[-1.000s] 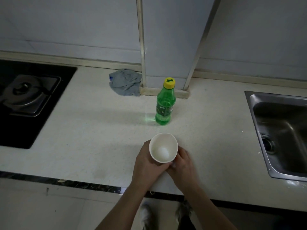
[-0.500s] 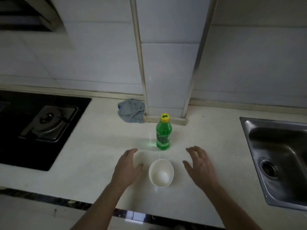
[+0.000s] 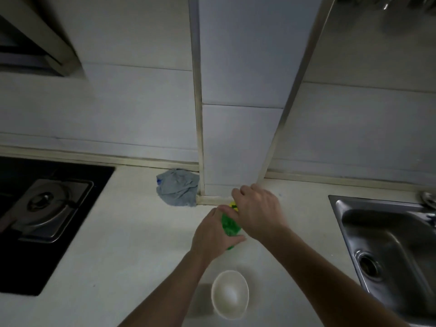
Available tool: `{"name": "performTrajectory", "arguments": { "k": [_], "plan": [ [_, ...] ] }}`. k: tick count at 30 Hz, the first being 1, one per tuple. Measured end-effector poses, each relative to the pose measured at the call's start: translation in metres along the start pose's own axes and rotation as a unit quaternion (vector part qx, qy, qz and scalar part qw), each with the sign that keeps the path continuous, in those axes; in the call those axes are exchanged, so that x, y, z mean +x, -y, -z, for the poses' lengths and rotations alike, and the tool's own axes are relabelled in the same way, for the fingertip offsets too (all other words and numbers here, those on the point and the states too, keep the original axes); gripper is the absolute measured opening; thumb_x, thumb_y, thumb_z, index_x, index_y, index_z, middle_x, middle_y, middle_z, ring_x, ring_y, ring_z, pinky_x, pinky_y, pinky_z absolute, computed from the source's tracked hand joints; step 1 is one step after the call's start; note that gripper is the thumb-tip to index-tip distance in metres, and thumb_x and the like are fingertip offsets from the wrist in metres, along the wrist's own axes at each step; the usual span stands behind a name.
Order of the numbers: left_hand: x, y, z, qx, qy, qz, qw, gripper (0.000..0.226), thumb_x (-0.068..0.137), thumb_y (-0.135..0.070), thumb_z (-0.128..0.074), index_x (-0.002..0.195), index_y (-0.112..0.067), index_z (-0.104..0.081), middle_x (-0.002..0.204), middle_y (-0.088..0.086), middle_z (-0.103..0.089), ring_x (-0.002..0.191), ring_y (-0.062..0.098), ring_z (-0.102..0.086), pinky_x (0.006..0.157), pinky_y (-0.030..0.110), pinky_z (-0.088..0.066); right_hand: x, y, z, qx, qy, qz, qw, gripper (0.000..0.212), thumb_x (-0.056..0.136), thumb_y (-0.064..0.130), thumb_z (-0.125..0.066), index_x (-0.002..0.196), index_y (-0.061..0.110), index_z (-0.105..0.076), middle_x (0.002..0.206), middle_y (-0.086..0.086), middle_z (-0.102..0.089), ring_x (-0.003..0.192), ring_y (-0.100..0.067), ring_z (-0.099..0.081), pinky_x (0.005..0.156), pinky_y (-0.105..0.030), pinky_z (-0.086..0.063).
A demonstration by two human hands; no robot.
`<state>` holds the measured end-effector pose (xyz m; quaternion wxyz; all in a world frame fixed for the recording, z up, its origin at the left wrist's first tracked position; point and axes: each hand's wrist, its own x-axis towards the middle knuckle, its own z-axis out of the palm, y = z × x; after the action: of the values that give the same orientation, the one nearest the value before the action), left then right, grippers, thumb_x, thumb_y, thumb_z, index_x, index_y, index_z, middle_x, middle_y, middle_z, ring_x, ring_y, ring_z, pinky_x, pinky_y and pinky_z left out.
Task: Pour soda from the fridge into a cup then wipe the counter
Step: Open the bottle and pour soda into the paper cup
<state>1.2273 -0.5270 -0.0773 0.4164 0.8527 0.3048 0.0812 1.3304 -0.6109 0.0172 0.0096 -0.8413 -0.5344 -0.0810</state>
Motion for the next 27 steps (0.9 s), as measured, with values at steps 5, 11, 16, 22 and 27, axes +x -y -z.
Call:
{"name": "performTrajectory", "arguments": {
  "k": [5, 11, 16, 22, 27],
  "plan": [
    [0.007, -0.008, -0.008, -0.011, -0.040, 0.015, 0.999, 0.045, 0.072, -0.042, -0.085, 0.104, -0.020, -0.062, 0.092, -0.009, -0.067, 0.080, 0.006, -0.058, 0.068, 0.013, -0.042, 0.008, 0.015, 0.002, -0.067, 0.052, -0.067, 0.994, 0.067, 0.095, 0.069, -0.017, 0.091, 0.018, -0.062, 0.078, 0.001, -0.059, 0.071, -0.018, -0.054, 0.058, -0.029, -0.041],
    [0.007, -0.031, 0.012, 0.046, -0.084, -0.022, 0.995, 0.041, 0.076, -0.048, -0.080, 0.104, -0.024, -0.063, 0.095, -0.010, -0.068, 0.080, 0.006, -0.058, 0.071, 0.016, -0.040, 0.013, 0.026, 0.035, -0.082, 0.056, -0.129, 0.987, 0.076, 0.090, 0.076, -0.011, 0.081, 0.017, -0.058, 0.070, 0.002, -0.051, 0.063, -0.015, -0.048, 0.055, -0.027, -0.036],
    [0.011, -0.066, 0.049, -0.012, -0.068, -0.111, 0.991, 0.043, 0.072, -0.045, -0.083, 0.095, -0.031, -0.049, 0.077, -0.014, -0.053, 0.071, 0.004, -0.050, 0.056, 0.010, -0.035, 0.024, 0.029, 0.094, -0.077, -0.005, -0.151, 0.986, 0.065, 0.096, 0.064, -0.020, 0.064, 0.016, -0.050, 0.058, 0.002, -0.045, 0.050, -0.013, -0.041, 0.050, -0.026, -0.032],
    [0.000, -0.101, 0.111, -0.093, 0.011, -0.175, 0.980, 0.033, 0.056, -0.048, -0.074, 0.075, -0.032, -0.054, 0.068, -0.011, -0.062, 0.063, 0.005, -0.060, 0.056, 0.024, -0.044, 0.031, 0.014, 0.148, -0.038, -0.093, -0.034, 0.994, 0.056, 0.094, 0.052, -0.028, 0.054, 0.015, -0.041, 0.056, -0.001, -0.043, 0.054, -0.024, -0.042, 0.053, -0.031, -0.027],
    [-0.010, -0.118, 0.152, -0.062, 0.178, -0.213, 0.959, 0.035, 0.063, -0.038, -0.085, 0.088, -0.030, -0.062, 0.080, -0.011, -0.069, 0.075, 0.007, -0.068, 0.065, 0.029, -0.055, 0.027, 0.003, 0.176, -0.048, -0.071, 0.161, 0.983, 0.052, 0.089, 0.045, -0.027, 0.052, 0.016, -0.050, 0.050, 0.002, -0.047, 0.045, -0.023, -0.043, 0.047, -0.027, -0.031]
  ]
}}
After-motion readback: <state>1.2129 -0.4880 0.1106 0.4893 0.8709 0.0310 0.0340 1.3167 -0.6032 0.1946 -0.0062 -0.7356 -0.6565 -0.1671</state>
